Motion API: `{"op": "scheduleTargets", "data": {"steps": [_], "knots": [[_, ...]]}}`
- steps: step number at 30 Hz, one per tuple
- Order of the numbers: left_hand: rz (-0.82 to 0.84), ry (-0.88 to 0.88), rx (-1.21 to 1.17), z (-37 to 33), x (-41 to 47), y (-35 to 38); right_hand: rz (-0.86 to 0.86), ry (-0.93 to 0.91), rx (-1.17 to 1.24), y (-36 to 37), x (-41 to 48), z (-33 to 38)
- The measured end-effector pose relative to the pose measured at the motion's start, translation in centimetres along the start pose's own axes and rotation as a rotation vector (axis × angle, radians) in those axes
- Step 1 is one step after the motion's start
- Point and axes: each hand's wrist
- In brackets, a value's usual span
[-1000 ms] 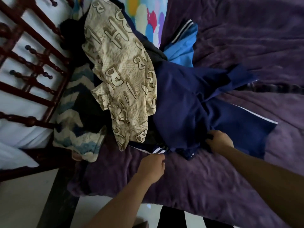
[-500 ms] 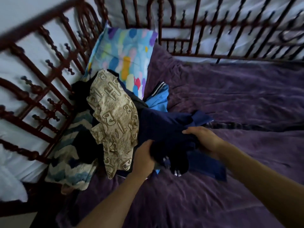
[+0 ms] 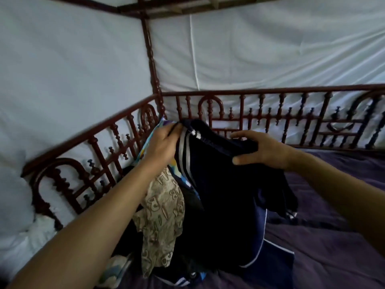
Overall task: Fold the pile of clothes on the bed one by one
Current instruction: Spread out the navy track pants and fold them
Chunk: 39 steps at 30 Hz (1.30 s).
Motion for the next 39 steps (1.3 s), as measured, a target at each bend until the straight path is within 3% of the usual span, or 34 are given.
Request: {"op": "scheduleTargets", "data": {"steps": [3, 7, 12, 16, 22, 25, 29, 39], "knots": [[-0.097, -0.013, -0.176, -3.9, 3.4, -1.3, -0.072, -0.216, -0.432, -1.8, 1.2, 2.1], [-0.247, -0.077, -0.309, -6.6, 8.6, -3.7, -0.268, -0.255, -0.661, -4.9, 3.0, 4.4], [-0.290, 0.335, 0.248, -5.8, 13.9, -7.9, -0.280, -0.123, -0.439, -7.5, 3.2, 11.4], [-0.447, 0.557, 0.398, -6.4, 20.0, -11.8, -0.216, -0.132, -0.225, -7.1, 2.6, 20.3], [-0.619, 0.680, 0.499, -8.1, 28.3, -12.4, -0.282, -0.242, -0.046, -6.1, 1.8, 27.5], [-0.457, 0.701, 0.520, -6.1, 28.4, -8.3, -0.294, -0.124, -0.071, -5.8, 1.3, 24.7], [-0.095, 0.695, 0.482, -0.8, 24.8, 1.3, -0.306, 0.162, -0.233, -5.4, -1.2, 14.9], [0.629, 0.410, 0.168, 4.5, 5.6, 26.8, -0.483, 0.593, -0.434, -8.1, -17.1, -8.8]]}}
Point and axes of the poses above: each hand's wrist, its own x-axis towards the middle knuckle, its own y-axis out of the palm, z = x × y, and after that the axes turned 15 degrees about -z, right-handed
